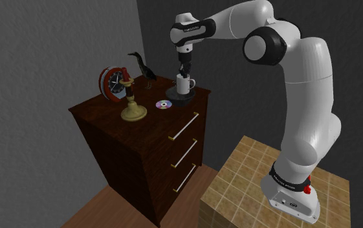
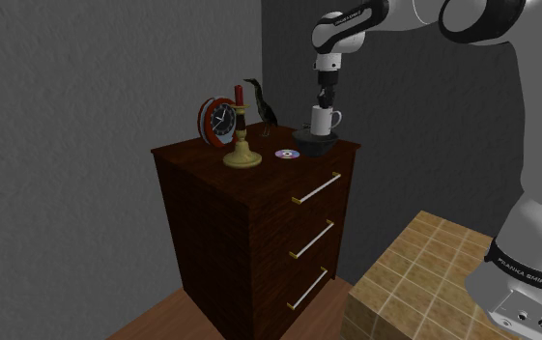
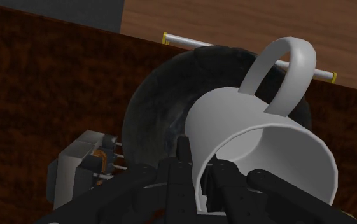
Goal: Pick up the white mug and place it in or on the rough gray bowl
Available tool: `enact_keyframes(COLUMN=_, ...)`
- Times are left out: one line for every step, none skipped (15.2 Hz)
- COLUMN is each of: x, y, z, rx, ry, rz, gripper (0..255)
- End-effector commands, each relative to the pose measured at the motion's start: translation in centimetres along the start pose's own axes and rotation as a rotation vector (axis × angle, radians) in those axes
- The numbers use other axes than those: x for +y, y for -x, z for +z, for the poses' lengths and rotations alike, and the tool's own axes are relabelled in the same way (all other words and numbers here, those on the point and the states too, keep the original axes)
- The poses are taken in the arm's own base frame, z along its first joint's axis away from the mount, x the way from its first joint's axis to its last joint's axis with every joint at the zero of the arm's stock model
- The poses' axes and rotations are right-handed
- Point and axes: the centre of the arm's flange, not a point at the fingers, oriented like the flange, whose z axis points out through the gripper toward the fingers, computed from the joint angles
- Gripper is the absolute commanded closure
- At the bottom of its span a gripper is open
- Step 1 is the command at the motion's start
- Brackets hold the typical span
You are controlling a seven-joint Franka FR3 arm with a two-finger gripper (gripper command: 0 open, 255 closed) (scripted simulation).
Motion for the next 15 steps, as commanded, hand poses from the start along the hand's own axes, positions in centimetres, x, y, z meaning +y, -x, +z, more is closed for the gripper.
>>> enact_keyframes(x=-0.1, y=-0.1, z=0.6, rx=0.001, ry=0.000, rz=0.000, gripper=255)
enact_keyframes(x=-0.1, y=-0.1, z=0.6, rx=0.001, ry=0.000, rz=0.000, gripper=255)
enact_keyframes(x=-0.1, y=-0.1, z=0.6, rx=0.001, ry=0.000, rz=0.000, gripper=255)
enact_keyframes(x=-0.1, y=-0.1, z=0.6, rx=0.001, ry=0.000, rz=0.000, gripper=255)
enact_keyframes(x=-0.1, y=-0.1, z=0.6, rx=0.001, ry=0.000, rz=0.000, gripper=255)
enact_keyframes(x=-0.1, y=-0.1, z=0.6, rx=0.001, ry=0.000, rz=0.000, gripper=255)
enact_keyframes(x=-0.1, y=-0.1, z=0.6, rx=0.001, ry=0.000, rz=0.000, gripper=255)
enact_keyframes(x=0.0, y=-0.1, z=0.6, rx=0.001, ry=0.000, rz=0.000, gripper=0)
enact_keyframes(x=0.0, y=-0.1, z=0.6, rx=0.001, ry=0.000, rz=0.000, gripper=0)
enact_keyframes(x=0.0, y=-0.1, z=0.6, rx=0.001, ry=0.000, rz=0.000, gripper=0)
enact_keyframes(x=0.0, y=-0.1, z=0.6, rx=0.001, ry=0.000, rz=0.000, gripper=0)
enact_keyframes(x=0.0, y=-0.1, z=0.6, rx=0.001, ry=0.000, rz=0.000, gripper=0)
enact_keyframes(x=0.0, y=-0.1, z=0.6, rx=0.001, ry=0.000, rz=0.000, gripper=0)
enact_keyframes(x=-0.1, y=-0.1, z=-0.7, rx=0.001, ry=0.000, rz=0.000, gripper=0)
enact_keyframes(x=-0.1, y=-0.1, z=-2.0, rx=0.001, ry=0.000, rz=0.000, gripper=0)
